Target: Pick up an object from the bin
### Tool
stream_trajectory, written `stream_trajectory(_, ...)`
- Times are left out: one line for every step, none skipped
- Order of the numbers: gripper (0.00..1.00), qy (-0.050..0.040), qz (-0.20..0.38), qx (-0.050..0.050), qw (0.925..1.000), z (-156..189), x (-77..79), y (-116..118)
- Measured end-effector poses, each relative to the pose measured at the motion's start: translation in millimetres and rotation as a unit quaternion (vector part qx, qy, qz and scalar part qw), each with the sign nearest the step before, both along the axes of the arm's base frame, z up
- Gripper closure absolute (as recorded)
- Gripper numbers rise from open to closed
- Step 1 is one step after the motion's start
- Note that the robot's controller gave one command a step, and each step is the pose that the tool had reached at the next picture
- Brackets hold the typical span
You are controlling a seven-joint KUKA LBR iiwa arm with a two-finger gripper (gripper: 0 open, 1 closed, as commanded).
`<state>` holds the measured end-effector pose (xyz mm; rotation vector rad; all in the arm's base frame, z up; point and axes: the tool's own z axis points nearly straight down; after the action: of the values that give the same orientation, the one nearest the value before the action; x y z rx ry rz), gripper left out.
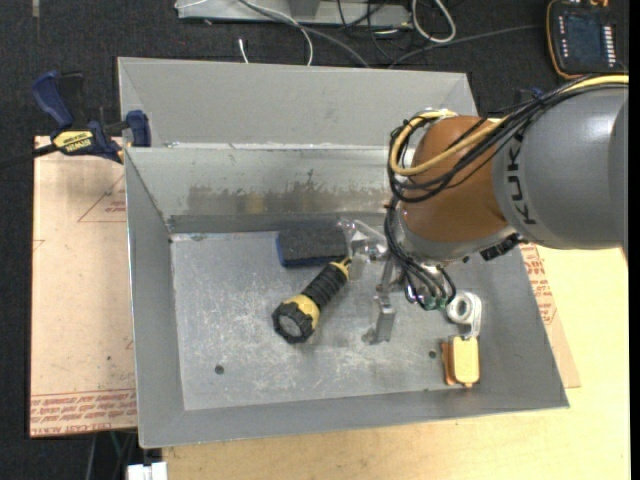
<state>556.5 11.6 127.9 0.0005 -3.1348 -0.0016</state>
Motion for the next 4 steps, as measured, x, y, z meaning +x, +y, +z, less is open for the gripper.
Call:
stream_trajectory(0.00, -0.0036, 0.000, 0.000, 1.0000, 4, 2.0, 0)
stream_trajectory(0.00, -0.0141, 0.162, 0.000, 0.9867, -52, 41.2, 51)
stream_trajectory(0.00, -0.0069, 0.159, 0.001, 0.9873, -27, 33.5, 59)
stream_trajectory(0.00, -0.0135, 0.191, 0.000, 0.9815, -25, 54.1, 37)
